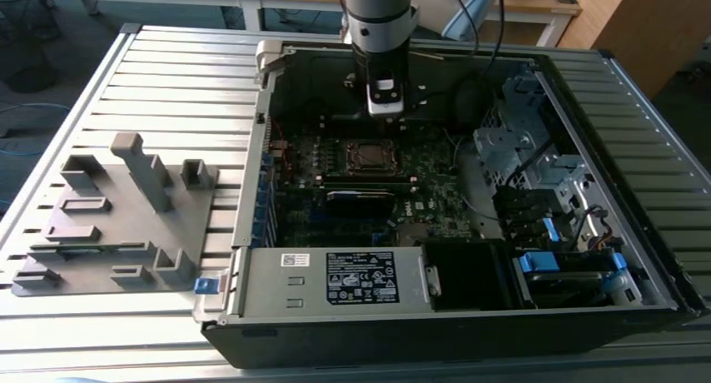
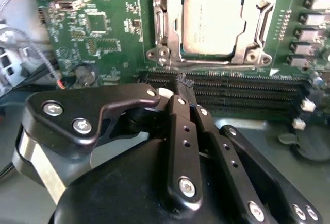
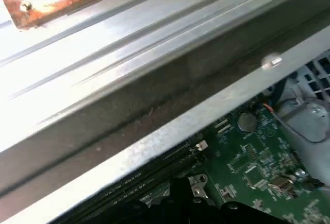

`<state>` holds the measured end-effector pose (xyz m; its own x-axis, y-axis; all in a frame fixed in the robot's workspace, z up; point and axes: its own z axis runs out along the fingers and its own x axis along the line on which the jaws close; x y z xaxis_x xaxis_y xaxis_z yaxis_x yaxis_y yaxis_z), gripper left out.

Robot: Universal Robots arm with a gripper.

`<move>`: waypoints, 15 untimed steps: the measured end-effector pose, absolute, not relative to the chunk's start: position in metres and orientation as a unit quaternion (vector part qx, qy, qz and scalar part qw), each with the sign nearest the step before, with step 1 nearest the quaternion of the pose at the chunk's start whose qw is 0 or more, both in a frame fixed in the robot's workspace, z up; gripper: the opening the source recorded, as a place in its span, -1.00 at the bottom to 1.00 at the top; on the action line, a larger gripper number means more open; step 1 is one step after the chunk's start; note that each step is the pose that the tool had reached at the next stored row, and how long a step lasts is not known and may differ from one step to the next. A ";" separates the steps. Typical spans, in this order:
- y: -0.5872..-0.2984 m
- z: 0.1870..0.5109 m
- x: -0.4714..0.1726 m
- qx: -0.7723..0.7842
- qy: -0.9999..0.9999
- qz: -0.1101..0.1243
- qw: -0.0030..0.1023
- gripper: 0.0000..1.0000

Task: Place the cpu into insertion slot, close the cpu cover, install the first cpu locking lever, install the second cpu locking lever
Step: 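Install the first cpu locking lever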

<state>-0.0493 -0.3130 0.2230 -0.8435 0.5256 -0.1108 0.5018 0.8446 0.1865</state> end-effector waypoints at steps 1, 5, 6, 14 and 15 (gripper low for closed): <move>-0.313 0.225 -0.049 0.268 0.957 0.075 0.079 -0.79; -0.313 0.225 -0.049 0.269 0.957 0.075 0.079 -0.79; -0.313 0.225 -0.049 0.269 0.957 0.075 0.079 -0.79; -0.313 0.226 -0.049 0.263 0.960 0.009 0.094 -0.79; -0.313 0.226 -0.049 0.262 0.960 0.002 0.095 -0.79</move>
